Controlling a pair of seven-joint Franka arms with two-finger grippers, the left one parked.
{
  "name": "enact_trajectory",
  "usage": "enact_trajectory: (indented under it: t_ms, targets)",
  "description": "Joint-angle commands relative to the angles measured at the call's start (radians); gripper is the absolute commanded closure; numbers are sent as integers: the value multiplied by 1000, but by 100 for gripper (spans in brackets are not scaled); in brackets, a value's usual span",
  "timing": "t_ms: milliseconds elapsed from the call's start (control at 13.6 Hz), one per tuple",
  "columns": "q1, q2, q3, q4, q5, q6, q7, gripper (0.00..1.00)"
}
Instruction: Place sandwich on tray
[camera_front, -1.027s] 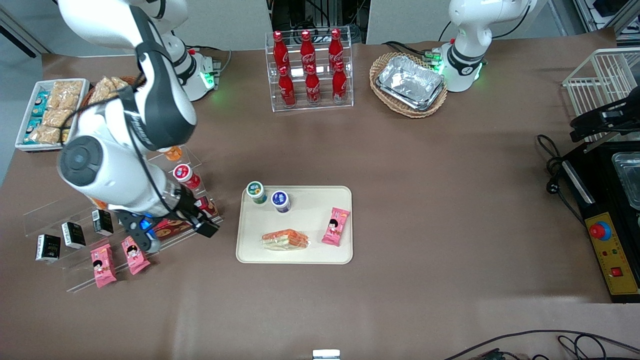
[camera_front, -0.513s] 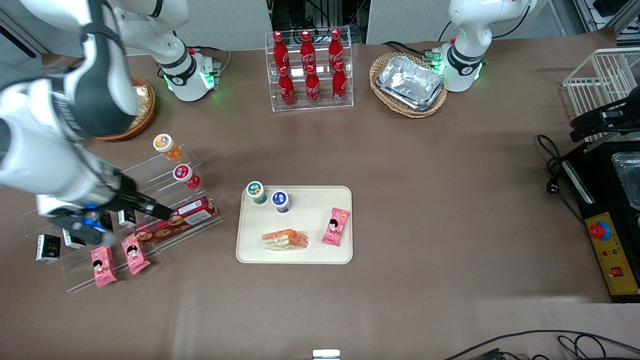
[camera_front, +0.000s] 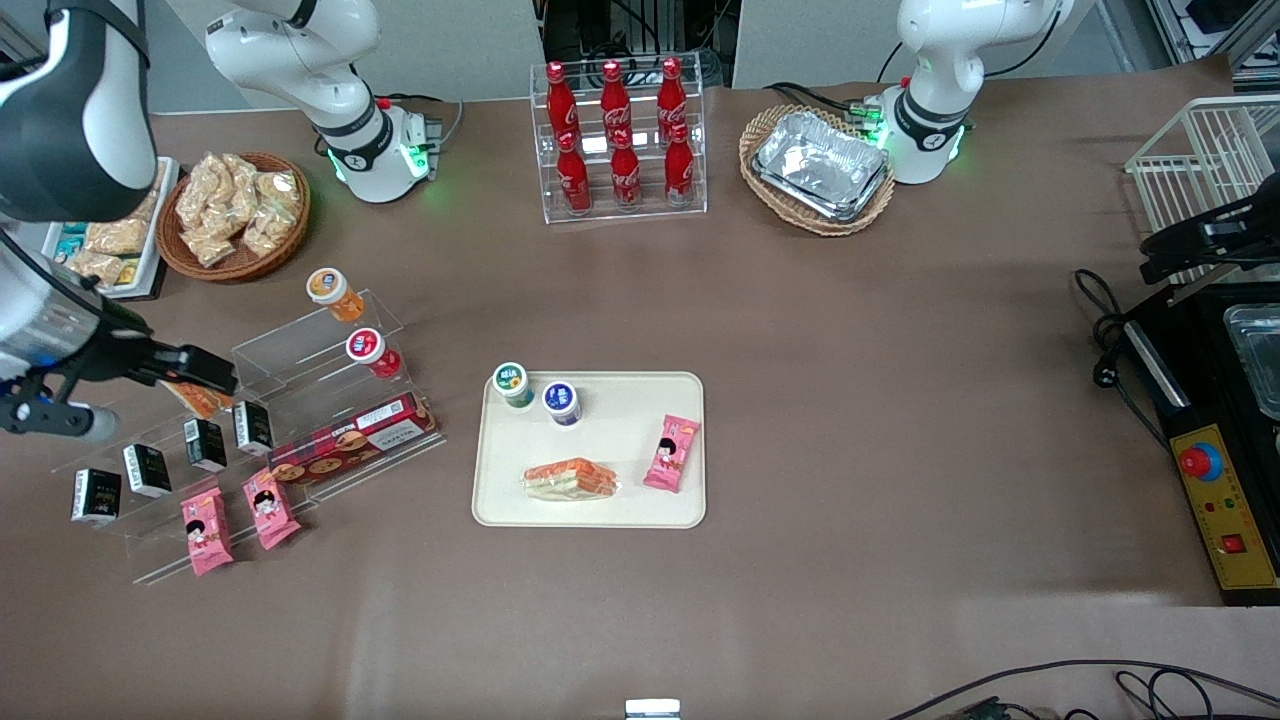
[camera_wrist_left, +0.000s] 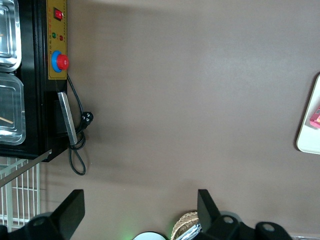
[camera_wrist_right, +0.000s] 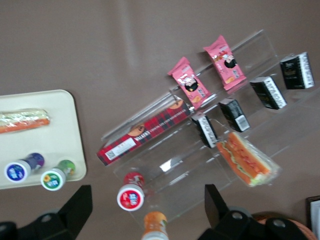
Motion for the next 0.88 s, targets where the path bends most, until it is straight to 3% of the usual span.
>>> enact_trajectory:
  t_ms: [0, 293, 807]
  targets:
    - [-146, -146, 159, -150, -60, 18, -35, 0]
    - [-261, -163, 181, -163, -59, 15, -205, 0]
    - [-301, -190, 200, -153, -48, -41, -244, 0]
